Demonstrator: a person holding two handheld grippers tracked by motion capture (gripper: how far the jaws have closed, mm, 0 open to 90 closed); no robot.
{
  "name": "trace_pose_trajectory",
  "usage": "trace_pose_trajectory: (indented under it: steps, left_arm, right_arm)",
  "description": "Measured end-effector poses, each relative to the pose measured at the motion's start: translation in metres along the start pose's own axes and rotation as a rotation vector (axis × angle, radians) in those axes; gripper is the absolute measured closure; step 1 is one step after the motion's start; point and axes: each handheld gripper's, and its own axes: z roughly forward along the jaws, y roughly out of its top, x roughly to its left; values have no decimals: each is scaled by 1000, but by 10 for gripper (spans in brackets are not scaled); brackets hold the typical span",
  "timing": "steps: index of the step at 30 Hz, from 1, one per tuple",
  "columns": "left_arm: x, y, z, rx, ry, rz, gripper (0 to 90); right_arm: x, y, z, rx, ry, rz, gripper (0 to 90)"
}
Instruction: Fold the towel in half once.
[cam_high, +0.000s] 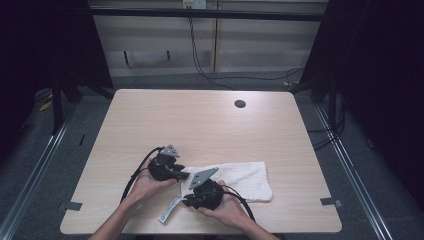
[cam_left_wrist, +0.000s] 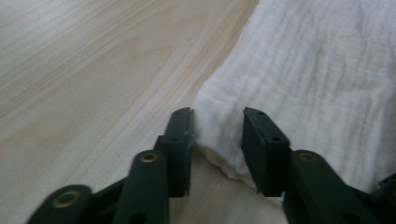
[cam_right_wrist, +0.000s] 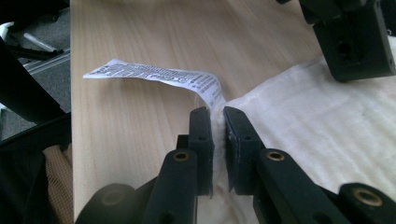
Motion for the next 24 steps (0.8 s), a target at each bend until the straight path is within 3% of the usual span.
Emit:
trace_pose_trajectory:
  steps: [3,7,19,24]
  left_arm:
    - [4,-2,0,-12,-41,-15,771]
    - [6,-4,0,-17,-73,-40,837]
    - [9,-3,-10,-64,-99,-85,848]
    - [11,-1,-15,-89,-103,-76,849]
  right_arm:
    - [0,1,0,1,6,3,830]
    - [-1,5,-2,28,2,-15,838]
    - [0,7,-7,-2,5,-3,840]
    - [-1,9,-12,-29,8,13,840]
